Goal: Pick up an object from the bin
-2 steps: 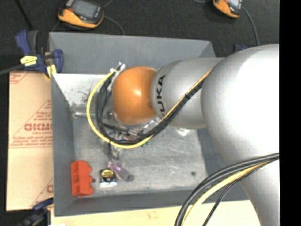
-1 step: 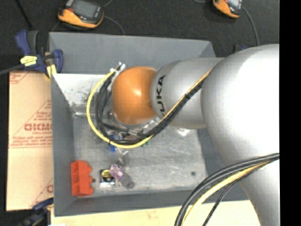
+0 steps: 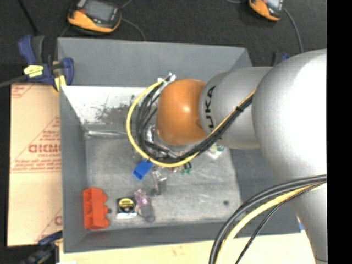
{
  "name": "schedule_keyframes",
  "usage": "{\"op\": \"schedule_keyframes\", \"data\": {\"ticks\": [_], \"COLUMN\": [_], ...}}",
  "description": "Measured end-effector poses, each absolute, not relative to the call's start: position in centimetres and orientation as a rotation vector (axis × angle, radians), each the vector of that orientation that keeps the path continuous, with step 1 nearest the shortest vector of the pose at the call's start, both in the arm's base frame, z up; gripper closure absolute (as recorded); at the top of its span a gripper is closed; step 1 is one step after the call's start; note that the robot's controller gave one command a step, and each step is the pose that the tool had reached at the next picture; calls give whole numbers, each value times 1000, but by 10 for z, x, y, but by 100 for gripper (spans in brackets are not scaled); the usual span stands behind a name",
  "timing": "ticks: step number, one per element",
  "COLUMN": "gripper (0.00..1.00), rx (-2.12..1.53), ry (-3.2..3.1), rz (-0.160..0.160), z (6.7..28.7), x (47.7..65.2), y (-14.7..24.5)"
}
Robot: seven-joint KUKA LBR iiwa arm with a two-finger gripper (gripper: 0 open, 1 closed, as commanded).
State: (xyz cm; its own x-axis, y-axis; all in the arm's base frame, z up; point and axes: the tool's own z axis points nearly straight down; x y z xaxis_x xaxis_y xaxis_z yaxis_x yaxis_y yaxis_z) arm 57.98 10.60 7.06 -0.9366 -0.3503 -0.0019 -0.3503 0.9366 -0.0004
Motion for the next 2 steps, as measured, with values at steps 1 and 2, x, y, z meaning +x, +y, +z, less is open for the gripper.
{"op": "schedule_keyframes", "data": {"ticks": [1,2], "gripper": [100,100], "rx": [-560,-507], "ry": [3089,3086], "rz": [1,4], "z": [71,205], "x": [580,611], "y": [107,165]}}
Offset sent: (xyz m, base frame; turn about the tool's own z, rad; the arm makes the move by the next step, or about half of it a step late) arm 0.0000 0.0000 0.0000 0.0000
